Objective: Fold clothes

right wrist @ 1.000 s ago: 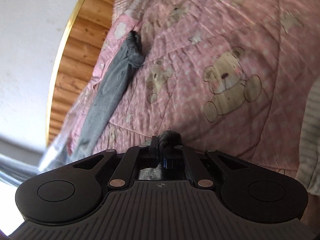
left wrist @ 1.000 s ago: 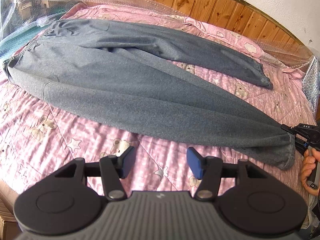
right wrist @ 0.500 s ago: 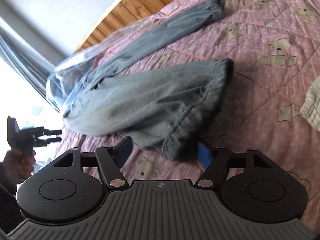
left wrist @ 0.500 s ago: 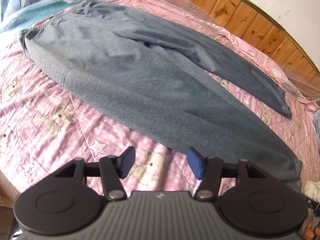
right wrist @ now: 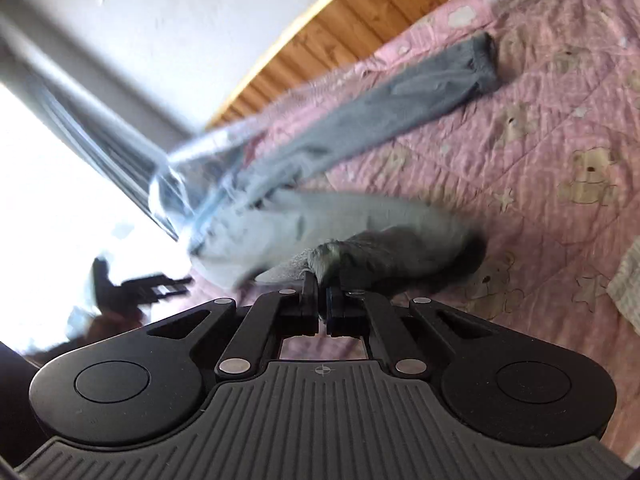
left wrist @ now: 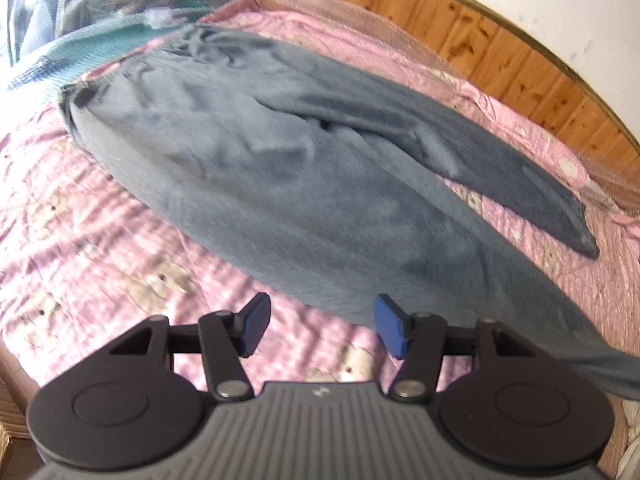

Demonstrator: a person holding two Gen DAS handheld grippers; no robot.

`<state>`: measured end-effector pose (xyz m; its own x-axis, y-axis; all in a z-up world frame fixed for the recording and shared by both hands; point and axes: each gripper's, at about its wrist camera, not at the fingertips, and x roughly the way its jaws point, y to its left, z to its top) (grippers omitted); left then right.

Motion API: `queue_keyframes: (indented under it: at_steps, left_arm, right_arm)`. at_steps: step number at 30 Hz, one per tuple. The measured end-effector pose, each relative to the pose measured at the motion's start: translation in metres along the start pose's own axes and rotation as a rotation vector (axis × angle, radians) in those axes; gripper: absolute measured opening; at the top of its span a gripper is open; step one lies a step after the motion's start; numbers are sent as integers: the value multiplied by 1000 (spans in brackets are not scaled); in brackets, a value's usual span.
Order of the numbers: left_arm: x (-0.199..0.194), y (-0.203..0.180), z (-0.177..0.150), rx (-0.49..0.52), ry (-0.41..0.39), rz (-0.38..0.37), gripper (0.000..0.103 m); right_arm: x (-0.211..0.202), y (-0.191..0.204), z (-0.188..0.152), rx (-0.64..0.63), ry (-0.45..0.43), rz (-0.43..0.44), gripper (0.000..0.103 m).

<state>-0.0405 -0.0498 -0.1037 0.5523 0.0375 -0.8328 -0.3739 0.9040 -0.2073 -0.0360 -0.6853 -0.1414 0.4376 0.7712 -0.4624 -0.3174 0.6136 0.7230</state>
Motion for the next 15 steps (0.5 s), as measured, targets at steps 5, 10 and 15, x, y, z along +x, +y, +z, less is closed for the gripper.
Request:
queue_keyframes:
  at_steps: [5,10,15]
  left_arm:
    - [3,23,13,-62,-15,25,58]
    - [-3,39,27,-16,-31,62,59]
    - [-9,85,53,-65,-78,106,67]
  right_arm:
    - [5,-38,-17,112,171,-72,0]
    - [29,-50,-54,118,302,-211,1]
    - [20,-41,-62,122,252,-282,6]
